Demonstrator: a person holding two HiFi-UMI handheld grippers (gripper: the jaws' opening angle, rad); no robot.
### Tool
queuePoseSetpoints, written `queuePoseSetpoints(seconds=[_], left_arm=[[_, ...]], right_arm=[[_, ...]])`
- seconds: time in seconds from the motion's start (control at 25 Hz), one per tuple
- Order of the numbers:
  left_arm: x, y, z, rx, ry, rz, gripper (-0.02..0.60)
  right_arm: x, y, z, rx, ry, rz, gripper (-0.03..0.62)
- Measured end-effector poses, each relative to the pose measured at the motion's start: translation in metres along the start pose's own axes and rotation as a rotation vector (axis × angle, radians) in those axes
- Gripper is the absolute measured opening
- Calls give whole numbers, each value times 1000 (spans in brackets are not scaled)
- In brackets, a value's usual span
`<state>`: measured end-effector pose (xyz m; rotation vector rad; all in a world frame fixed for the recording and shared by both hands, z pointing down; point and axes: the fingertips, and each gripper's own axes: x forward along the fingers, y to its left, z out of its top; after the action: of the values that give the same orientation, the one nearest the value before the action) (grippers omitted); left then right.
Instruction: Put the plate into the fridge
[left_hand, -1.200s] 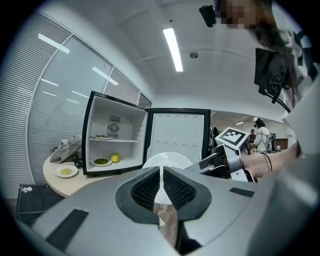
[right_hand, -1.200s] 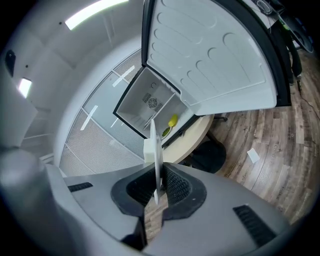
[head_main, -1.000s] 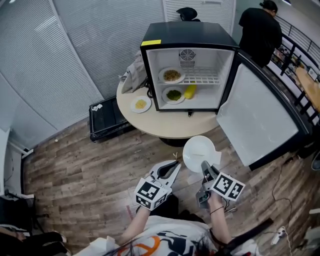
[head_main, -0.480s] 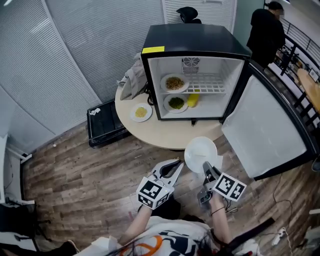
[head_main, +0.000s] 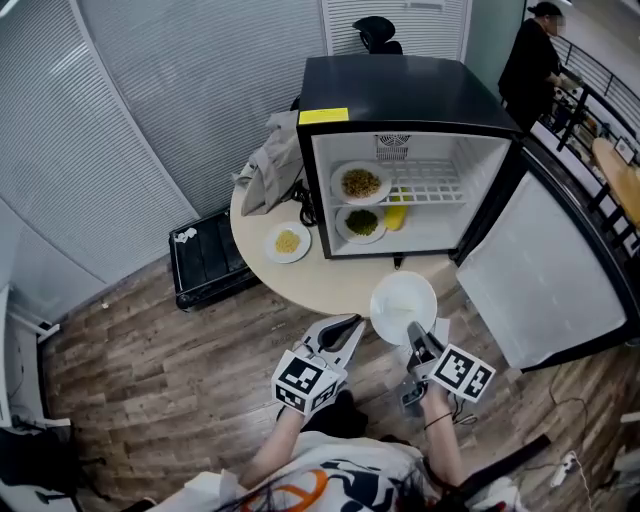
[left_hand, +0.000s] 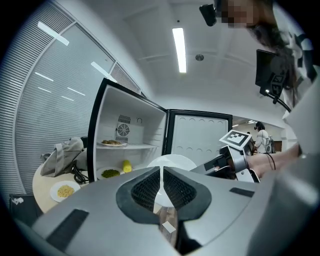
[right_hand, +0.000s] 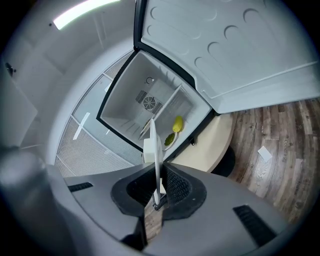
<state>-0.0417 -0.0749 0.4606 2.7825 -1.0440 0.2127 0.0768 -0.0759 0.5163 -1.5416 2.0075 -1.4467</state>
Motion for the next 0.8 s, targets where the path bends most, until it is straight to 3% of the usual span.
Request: queuePoseSetpoints(seconds=[0.44,0.8], left_arm=[[11,41,3,10,-7,-67,20],[19,47,3,-13,-14,-90,20]], right_arm=[[36,11,2,19,-46,-32,29],[37,10,9,22,-58,-62,29]])
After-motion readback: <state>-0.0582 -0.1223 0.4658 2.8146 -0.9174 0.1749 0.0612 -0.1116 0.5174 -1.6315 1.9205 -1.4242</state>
